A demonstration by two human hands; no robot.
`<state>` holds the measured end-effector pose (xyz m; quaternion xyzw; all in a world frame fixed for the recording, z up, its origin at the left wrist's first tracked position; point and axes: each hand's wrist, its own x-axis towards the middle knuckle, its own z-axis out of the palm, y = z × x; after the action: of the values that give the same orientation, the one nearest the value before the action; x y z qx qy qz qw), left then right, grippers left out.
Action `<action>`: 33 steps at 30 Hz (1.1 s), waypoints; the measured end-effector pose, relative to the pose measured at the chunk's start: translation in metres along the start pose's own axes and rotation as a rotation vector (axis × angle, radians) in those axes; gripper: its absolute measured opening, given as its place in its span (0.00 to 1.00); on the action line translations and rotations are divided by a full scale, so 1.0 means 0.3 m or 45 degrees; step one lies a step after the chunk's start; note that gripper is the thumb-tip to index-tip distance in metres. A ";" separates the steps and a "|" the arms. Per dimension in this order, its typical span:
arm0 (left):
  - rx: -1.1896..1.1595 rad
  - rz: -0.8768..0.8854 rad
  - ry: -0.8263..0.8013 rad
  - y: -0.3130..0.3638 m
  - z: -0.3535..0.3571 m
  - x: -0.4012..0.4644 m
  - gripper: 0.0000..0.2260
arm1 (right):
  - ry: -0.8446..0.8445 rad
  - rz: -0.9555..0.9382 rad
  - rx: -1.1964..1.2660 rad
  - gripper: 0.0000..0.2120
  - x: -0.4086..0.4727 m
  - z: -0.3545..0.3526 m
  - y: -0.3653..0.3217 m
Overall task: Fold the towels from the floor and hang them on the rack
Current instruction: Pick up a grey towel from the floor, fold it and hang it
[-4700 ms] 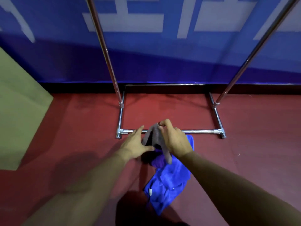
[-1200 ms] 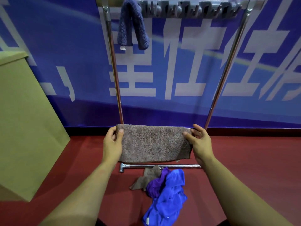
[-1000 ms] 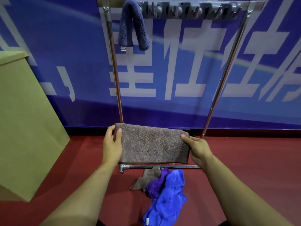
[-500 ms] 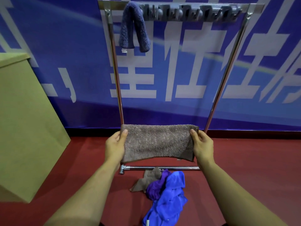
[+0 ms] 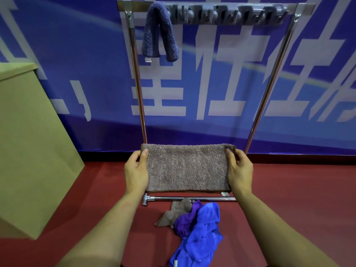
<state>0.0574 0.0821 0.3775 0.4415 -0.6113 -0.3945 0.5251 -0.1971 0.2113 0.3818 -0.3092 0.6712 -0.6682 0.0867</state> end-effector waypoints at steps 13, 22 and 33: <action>-0.242 -0.238 0.060 -0.014 -0.004 -0.002 0.06 | -0.057 0.247 0.094 0.06 0.020 -0.013 0.028; -0.346 -0.216 0.127 0.007 -0.003 0.001 0.04 | 0.044 0.152 0.237 0.08 0.011 -0.038 -0.020; -0.433 -0.228 0.222 0.035 -0.009 -0.001 0.02 | 0.084 0.139 0.294 0.08 0.004 -0.043 -0.046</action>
<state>0.0588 0.0854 0.3876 0.4318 -0.4463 -0.4974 0.6058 -0.2006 0.2227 0.3965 -0.2380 0.6083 -0.7449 0.1360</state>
